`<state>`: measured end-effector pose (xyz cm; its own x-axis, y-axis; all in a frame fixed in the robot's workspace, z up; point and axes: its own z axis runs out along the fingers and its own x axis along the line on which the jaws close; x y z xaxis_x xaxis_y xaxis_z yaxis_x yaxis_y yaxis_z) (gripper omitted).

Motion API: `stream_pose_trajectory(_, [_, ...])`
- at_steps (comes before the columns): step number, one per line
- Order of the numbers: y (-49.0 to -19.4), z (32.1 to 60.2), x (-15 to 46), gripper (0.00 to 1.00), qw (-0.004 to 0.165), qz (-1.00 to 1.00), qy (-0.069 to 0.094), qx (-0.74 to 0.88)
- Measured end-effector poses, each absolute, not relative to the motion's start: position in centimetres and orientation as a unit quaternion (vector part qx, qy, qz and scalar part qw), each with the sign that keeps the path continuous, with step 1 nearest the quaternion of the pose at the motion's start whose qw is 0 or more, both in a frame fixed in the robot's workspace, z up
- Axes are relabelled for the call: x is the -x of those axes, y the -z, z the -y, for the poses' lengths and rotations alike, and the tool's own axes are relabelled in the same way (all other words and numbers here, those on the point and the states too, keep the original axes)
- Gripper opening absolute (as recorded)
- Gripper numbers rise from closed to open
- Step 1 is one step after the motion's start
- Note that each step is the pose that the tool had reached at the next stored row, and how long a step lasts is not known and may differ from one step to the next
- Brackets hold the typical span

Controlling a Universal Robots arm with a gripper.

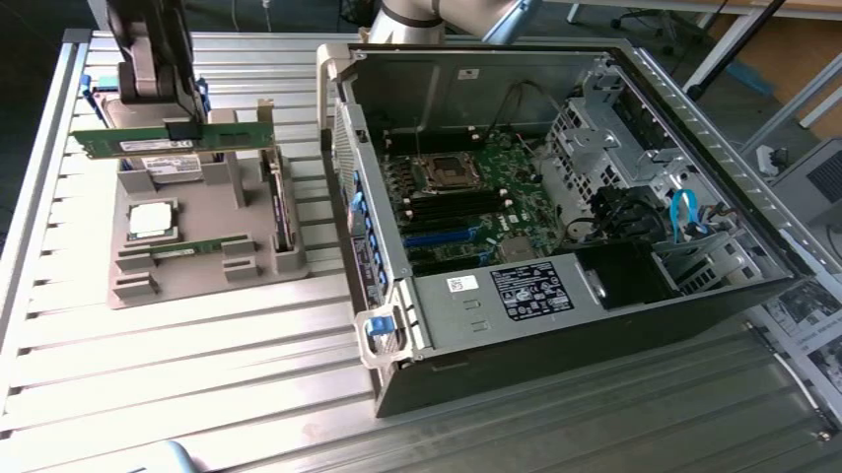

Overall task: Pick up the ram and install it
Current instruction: 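Pick up the ram and move it above insertion slot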

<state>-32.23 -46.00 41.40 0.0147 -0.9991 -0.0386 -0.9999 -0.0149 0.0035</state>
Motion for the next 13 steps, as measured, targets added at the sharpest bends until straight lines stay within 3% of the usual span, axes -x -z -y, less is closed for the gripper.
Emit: stream_pose_trajectory(13, [-41.4,46.0,31.39,0.12,0.012,-0.702,-0.016,0.712])
